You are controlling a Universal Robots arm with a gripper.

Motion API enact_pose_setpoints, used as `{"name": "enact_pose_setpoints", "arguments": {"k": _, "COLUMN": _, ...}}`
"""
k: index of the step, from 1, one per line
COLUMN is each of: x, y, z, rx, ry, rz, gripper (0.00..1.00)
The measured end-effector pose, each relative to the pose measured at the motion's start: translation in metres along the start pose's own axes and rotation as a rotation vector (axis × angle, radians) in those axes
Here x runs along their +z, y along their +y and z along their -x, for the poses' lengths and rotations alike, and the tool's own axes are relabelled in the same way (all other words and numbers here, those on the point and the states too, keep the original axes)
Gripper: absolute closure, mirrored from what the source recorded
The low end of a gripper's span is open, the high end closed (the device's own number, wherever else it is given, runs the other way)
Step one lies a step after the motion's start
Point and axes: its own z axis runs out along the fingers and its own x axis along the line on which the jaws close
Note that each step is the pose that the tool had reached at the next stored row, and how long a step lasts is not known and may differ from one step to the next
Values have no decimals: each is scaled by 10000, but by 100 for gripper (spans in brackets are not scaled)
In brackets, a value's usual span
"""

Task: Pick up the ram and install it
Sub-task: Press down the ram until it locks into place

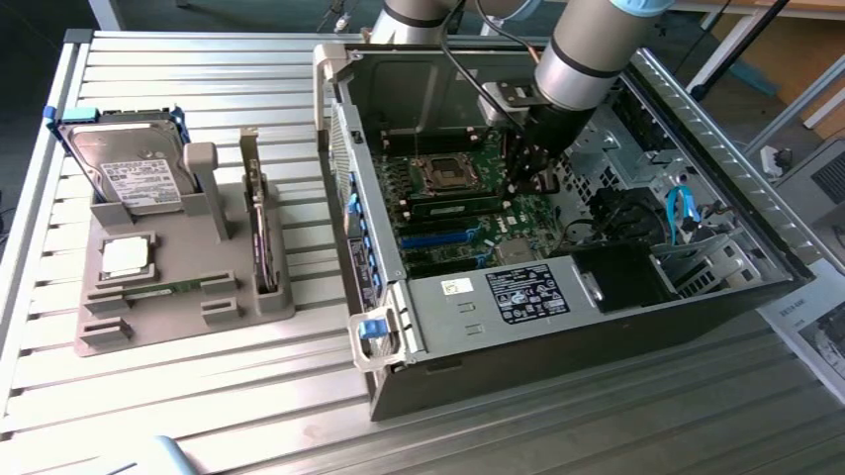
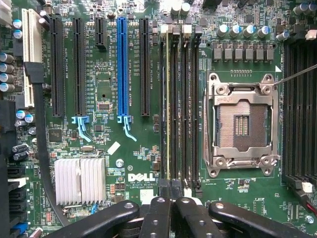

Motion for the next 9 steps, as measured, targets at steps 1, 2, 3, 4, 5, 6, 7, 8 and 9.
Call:
{"name": "enact_pose_setpoints", "arguments": {"k": 1, "x": 0, "y": 0, "z": 8, "rx": 0, "ry": 0, "rz": 0, "gripper": 90}}
{"name": "enact_pose_setpoints", "arguments": {"k": 2, "x": 0, "y": 0, "z": 8, "rx": 0, "ry": 1, "rz": 0, "gripper": 90}}
{"name": "enact_pose_setpoints", "arguments": {"k": 3, "x": 0, "y": 0, "z": 8, "rx": 0, "ry": 1, "rz": 0, "gripper": 90}}
{"name": "enact_pose_setpoints", "arguments": {"k": 4, "x": 1, "y": 0, "z": 8, "rx": 0, "ry": 3, "rz": 0, "gripper": 90}}
{"name": "enact_pose_setpoints", "arguments": {"k": 5, "x": 2, "y": 0, "z": 8, "rx": 0, "ry": 3, "rz": 1, "gripper": 90}}
{"name": "enact_pose_setpoints", "arguments": {"k": 6, "x": 2, "y": 0, "z": 8, "rx": 0, "ry": 4, "rz": 1, "gripper": 90}}
{"name": "enact_pose_setpoints", "arguments": {"k": 7, "x": 2, "y": 0, "z": 7, "rx": 0, "ry": 3, "rz": 1, "gripper": 90}}
{"name": "enact_pose_setpoints", "arguments": {"k": 8, "x": 0, "y": 0, "z": 8, "rx": 0, "ry": 1, "rz": 0, "gripper": 90}}
{"name": "enact_pose_setpoints", "arguments": {"k": 9, "x": -3, "y": 0, "z": 8, "rx": 0, "ry": -2, "rz": 0, "gripper": 90}}
